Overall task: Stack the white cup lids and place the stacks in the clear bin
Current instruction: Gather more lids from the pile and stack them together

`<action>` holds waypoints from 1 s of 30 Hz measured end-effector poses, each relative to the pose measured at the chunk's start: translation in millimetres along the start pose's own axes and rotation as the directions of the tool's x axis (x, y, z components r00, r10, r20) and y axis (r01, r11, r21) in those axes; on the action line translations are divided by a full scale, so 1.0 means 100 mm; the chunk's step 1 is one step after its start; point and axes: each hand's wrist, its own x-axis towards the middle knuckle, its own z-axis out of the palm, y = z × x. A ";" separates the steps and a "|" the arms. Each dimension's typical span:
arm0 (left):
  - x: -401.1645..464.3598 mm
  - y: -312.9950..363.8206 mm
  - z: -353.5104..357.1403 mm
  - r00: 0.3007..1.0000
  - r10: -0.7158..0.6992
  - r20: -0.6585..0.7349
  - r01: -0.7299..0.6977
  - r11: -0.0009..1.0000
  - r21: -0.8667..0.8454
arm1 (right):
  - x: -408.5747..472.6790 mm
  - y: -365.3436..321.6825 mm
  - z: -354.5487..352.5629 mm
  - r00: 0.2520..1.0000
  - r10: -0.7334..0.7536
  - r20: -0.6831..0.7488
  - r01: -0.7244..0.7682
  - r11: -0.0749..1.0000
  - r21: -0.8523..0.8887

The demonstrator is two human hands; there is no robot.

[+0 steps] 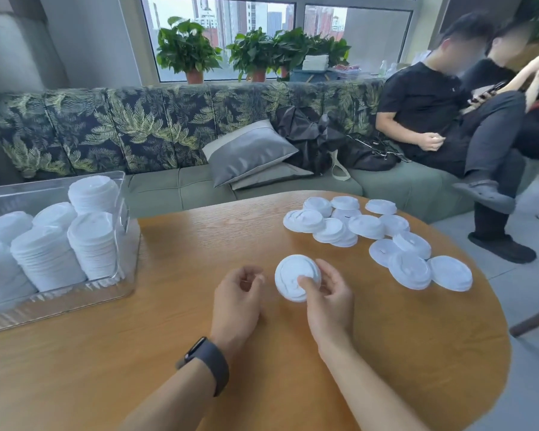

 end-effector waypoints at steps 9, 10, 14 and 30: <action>0.89 0.00 0.61 0.952 0.267 0.146 -0.304 0.875 0.377 | 0.62 0.06 0.00 0.988 -0.079 -0.134 0.081 0.997 0.011; 0.99 0.02 0.67 0.945 0.276 0.175 -0.324 0.863 0.387 | 0.67 0.07 -0.01 0.985 -0.072 -0.155 0.079 0.996 0.035; 1.31 0.10 0.87 0.910 0.311 0.273 -0.404 0.810 0.426 | 0.80 0.09 -0.03 0.977 -0.051 -0.209 0.081 0.988 0.134; 1.40 0.05 0.96 0.945 0.314 0.093 -0.327 0.920 0.218 | 0.77 0.11 -0.04 0.978 -0.021 -0.209 0.047 0.992 0.121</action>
